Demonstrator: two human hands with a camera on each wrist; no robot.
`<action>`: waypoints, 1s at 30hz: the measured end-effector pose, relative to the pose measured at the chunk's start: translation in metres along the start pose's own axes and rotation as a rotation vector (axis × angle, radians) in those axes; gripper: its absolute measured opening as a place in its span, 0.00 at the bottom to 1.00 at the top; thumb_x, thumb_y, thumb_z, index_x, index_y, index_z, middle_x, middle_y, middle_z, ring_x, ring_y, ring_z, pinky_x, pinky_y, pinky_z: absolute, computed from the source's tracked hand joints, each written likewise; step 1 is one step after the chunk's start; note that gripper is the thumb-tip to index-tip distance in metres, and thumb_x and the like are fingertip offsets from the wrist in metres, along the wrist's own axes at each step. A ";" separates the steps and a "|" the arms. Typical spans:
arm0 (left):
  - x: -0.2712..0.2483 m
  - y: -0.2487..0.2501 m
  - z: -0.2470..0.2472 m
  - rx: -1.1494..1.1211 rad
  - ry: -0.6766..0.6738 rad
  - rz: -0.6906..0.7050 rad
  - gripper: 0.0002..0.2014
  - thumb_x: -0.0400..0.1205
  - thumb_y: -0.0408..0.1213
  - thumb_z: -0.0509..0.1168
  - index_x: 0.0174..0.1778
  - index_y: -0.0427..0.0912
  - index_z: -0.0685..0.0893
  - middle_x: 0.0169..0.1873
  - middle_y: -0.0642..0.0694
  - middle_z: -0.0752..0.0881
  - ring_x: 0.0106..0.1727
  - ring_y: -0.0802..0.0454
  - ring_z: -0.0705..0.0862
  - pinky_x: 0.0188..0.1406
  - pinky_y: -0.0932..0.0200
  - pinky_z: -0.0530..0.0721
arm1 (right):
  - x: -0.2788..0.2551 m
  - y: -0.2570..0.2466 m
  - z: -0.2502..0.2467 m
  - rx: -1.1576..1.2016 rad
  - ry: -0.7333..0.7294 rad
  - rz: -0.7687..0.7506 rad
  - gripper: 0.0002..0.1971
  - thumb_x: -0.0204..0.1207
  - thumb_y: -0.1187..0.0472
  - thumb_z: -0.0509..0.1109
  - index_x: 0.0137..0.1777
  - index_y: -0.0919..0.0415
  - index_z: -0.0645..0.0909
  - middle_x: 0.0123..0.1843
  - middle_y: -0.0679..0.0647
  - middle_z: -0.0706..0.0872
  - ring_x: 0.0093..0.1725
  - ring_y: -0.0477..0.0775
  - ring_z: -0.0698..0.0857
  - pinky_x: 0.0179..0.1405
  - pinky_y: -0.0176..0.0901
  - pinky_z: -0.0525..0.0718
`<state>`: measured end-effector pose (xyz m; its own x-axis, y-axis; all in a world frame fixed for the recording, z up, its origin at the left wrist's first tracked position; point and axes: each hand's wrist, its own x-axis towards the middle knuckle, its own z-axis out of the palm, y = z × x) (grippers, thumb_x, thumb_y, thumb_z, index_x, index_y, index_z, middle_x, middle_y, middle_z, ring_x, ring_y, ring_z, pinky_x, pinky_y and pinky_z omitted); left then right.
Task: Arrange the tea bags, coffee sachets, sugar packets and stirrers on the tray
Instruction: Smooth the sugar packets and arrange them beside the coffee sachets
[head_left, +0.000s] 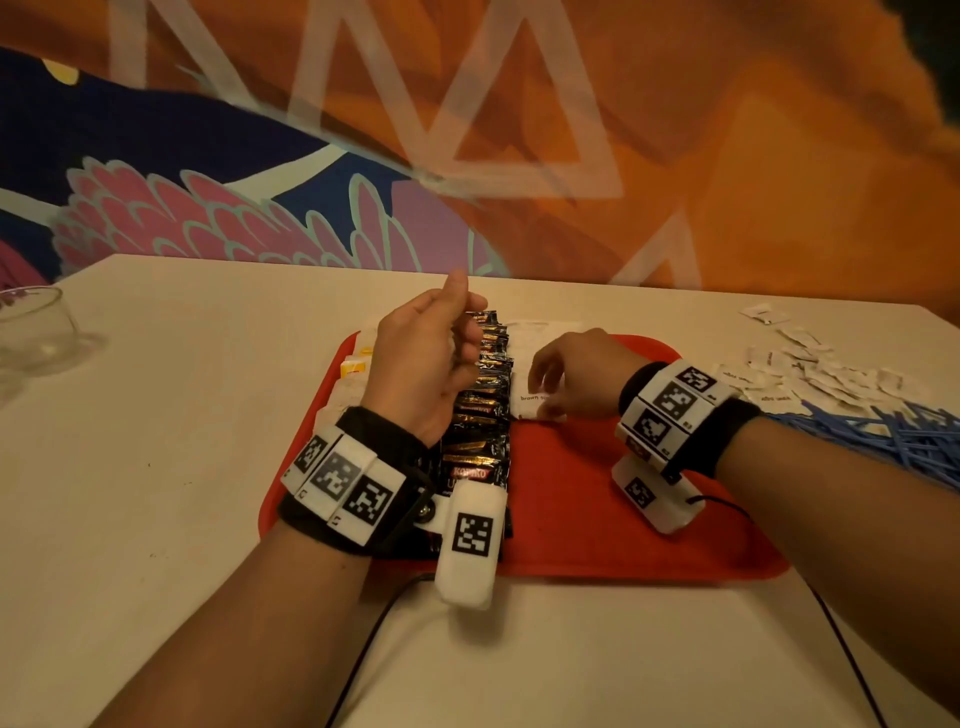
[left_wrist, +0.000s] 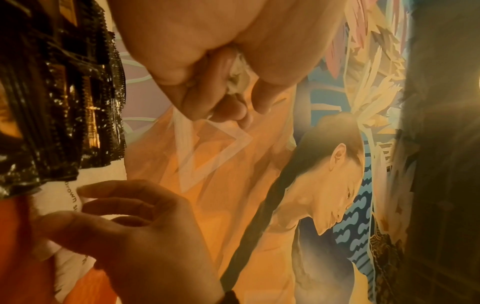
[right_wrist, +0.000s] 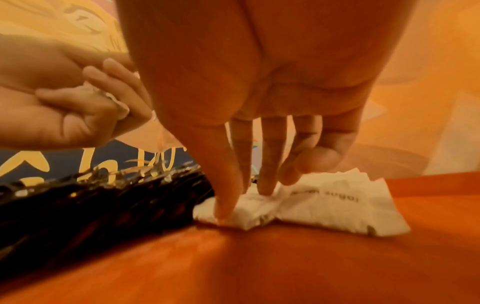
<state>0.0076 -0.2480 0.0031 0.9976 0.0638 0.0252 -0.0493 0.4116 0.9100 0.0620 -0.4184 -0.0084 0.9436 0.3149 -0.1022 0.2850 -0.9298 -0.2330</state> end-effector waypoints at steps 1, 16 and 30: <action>0.001 0.000 -0.001 -0.023 -0.012 -0.022 0.16 0.88 0.48 0.62 0.43 0.40 0.83 0.27 0.49 0.78 0.24 0.59 0.73 0.12 0.70 0.64 | 0.000 0.001 0.001 -0.002 0.000 -0.003 0.14 0.68 0.59 0.83 0.53 0.52 0.88 0.51 0.47 0.89 0.48 0.47 0.84 0.42 0.38 0.79; -0.006 -0.005 0.008 -0.018 -0.120 -0.131 0.23 0.90 0.51 0.55 0.59 0.32 0.80 0.39 0.39 0.88 0.30 0.53 0.86 0.13 0.69 0.66 | -0.026 -0.013 -0.041 0.609 0.445 -0.305 0.06 0.71 0.56 0.81 0.45 0.54 0.89 0.38 0.49 0.91 0.40 0.49 0.88 0.41 0.42 0.85; -0.011 -0.003 0.010 0.079 -0.218 -0.216 0.34 0.81 0.63 0.54 0.65 0.35 0.83 0.45 0.38 0.92 0.36 0.47 0.92 0.17 0.66 0.82 | -0.028 -0.015 -0.030 0.568 0.303 -0.358 0.04 0.74 0.61 0.78 0.40 0.55 0.86 0.37 0.49 0.91 0.37 0.46 0.89 0.39 0.38 0.84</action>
<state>-0.0026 -0.2591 0.0041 0.9718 -0.2173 -0.0919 0.1603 0.3222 0.9330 0.0362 -0.4190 0.0274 0.8378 0.4377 0.3264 0.5306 -0.5117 -0.6757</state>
